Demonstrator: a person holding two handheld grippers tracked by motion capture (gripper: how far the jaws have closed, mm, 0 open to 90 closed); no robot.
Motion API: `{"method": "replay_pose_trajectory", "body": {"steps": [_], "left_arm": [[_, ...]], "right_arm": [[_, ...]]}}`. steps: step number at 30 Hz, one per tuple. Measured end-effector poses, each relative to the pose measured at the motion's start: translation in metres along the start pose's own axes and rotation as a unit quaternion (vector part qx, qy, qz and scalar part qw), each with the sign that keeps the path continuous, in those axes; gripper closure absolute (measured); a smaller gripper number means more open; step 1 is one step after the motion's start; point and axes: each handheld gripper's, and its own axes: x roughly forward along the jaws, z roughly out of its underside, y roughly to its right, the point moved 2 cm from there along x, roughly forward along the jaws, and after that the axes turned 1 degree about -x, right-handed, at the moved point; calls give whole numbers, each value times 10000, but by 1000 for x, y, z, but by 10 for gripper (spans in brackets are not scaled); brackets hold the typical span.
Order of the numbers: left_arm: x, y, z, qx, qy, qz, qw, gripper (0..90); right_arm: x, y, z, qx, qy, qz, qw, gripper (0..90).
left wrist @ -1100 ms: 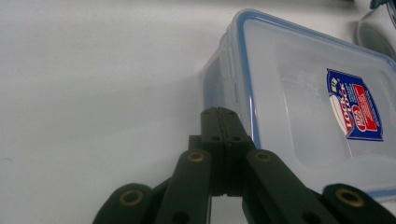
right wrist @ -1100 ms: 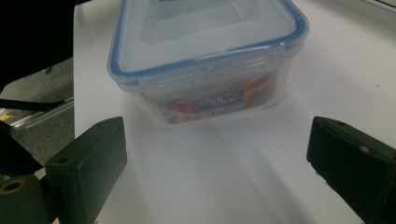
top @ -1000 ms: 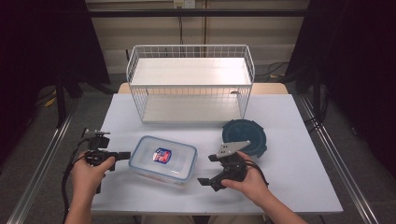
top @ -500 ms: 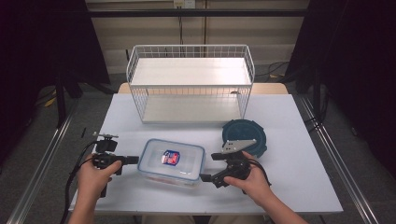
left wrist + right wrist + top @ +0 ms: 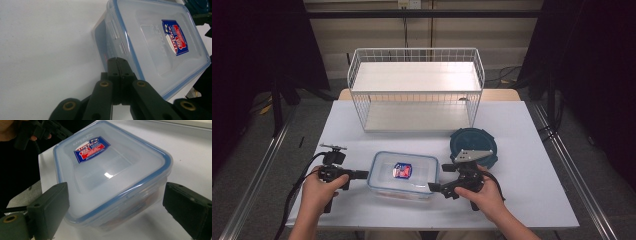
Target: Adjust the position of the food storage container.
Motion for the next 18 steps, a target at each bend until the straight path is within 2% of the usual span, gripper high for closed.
{"method": "replay_pose_trajectory", "body": {"steps": [1,2,3,4,5,6,7,8,9,12,13,14,15,17,18], "left_arm": [[-1,0,0,-23,-6,1,10000,857],[-2,-1,0,-7,19,-3,10000,829],[-6,-1,0,-74,168,34,9998,796],[-6,-1,0,-74,168,34,9998,768],[-11,-2,-1,-130,275,214,9993,730],[-12,-2,-1,-175,343,286,9988,708],[-12,-2,-1,-175,343,286,9988,674],[-12,-2,-2,-180,385,386,9984,674],[-12,-2,-3,-177,445,468,9978,591],[-13,-2,-4,-183,504,547,9971,554],[-14,-3,-6,-309,608,581,9960,540],[-14,-3,-6,-309,608,581,9960,526],[-15,-5,-7,-278,603,681,9955,488],[-14,-5,-9,-340,697,747,9942,468],[-14,-5,-9,-340,697,747,9942,450]], "right_arm": [[-1,0,1,124,53,11,9999,80],[-1,-1,1,163,75,24,9998,83],[-1,0,3,159,78,52,9998,88],[-1,-1,4,224,105,69,9997,98],[-2,-1,7,274,118,68,9995,107],[-3,-1,8,337,122,67,9993,111],[-3,-1,8,337,122,67,9993,111],[-4,-1,10,406,136,66,9991,126],[-6,-1,12,604,253,61,9978,153],[-7,-1,12,700,319,66,9970,182],[-8,-1,13,859,433,34,9954,228],[-8,-1,13,859,433,34,9954,228],[-7,-1,15,1083,472,-45,9930,257],[-7,0,17,1275,493,-95,9906,274],[-7,0,17,1275,493,-95,9906,274]]}}
